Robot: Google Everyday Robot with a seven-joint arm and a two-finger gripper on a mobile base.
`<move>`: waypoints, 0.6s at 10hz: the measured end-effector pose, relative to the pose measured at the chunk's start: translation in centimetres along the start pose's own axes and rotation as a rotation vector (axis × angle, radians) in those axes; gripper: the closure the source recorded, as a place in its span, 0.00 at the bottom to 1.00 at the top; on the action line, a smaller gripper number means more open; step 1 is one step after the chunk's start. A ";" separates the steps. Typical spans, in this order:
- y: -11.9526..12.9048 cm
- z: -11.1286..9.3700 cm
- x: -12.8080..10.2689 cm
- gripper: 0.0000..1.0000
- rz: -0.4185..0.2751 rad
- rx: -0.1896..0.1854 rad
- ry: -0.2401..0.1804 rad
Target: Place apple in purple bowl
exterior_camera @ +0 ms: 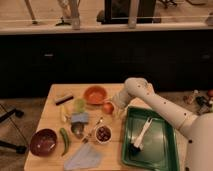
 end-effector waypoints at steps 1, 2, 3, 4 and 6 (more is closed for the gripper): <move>0.0 -0.1 0.0 0.20 -0.004 0.000 0.002; 0.0 -0.2 -0.1 0.20 -0.007 -0.001 0.004; -0.2 -0.1 -0.3 0.21 -0.014 -0.003 0.004; -0.3 0.0 -0.4 0.24 -0.020 -0.005 0.004; -0.4 0.0 -0.6 0.42 -0.029 -0.008 0.005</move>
